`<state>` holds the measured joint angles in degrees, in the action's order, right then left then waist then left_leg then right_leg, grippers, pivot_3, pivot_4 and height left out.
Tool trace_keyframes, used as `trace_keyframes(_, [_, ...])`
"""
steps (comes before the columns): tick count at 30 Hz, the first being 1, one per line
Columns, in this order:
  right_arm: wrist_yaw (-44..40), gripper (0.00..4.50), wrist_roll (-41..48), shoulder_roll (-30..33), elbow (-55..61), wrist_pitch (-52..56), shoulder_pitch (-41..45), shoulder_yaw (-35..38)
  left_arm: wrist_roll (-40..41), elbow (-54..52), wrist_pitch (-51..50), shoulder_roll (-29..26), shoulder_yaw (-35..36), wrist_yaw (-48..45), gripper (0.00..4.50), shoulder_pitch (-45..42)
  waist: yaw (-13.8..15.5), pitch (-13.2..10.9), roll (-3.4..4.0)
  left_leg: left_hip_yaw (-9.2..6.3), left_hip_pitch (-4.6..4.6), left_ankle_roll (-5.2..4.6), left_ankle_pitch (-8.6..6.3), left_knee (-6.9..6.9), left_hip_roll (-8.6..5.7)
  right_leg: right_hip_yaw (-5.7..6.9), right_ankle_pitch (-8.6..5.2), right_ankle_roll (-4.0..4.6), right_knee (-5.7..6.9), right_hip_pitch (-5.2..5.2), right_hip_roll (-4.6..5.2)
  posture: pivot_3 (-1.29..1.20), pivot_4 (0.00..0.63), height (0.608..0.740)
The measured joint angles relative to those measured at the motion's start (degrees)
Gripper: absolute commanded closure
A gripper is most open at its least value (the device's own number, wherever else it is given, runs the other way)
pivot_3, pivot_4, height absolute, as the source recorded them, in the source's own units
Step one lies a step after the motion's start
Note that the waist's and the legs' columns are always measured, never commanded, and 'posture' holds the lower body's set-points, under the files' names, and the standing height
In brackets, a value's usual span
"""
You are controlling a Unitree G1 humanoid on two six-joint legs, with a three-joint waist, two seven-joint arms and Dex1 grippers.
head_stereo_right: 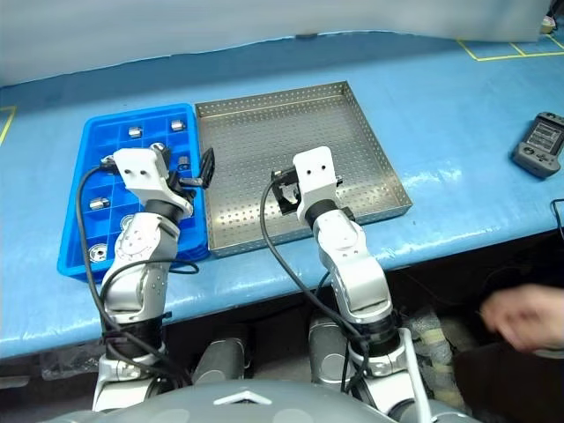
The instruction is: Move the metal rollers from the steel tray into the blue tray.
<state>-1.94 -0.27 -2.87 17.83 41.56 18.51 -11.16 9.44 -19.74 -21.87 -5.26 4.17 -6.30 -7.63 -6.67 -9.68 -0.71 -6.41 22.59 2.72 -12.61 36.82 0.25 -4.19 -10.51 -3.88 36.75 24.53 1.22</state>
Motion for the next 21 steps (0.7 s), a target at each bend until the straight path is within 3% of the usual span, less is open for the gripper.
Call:
trace_keyframes(6, [2.24,0.00,1.29,-2.20,-11.91,-0.44,5.36,6.09,-0.05,-4.84,0.13,-4.33,-5.37,-5.44,0.03,7.54,0.51,0.00,0.00,0.01,0.00,0.00,0.00,0.16,0.02,0.02,-0.05,0.09,0.07,-0.01,-0.01,-0.01,0.150,0.740])
trace_keyframes(21, [4.26,0.00,0.61,-1.39,-33.19,-7.90,10.80,8.40,0.27,-9.56,-1.28,-3.83,-9.39,-6.09,0.03,12.66,2.52,-0.01,0.02,0.02,0.02,-0.02,-0.01,0.10,0.03,0.06,-0.10,0.17,0.03,0.02,-0.01,0.05,0.150,0.740])
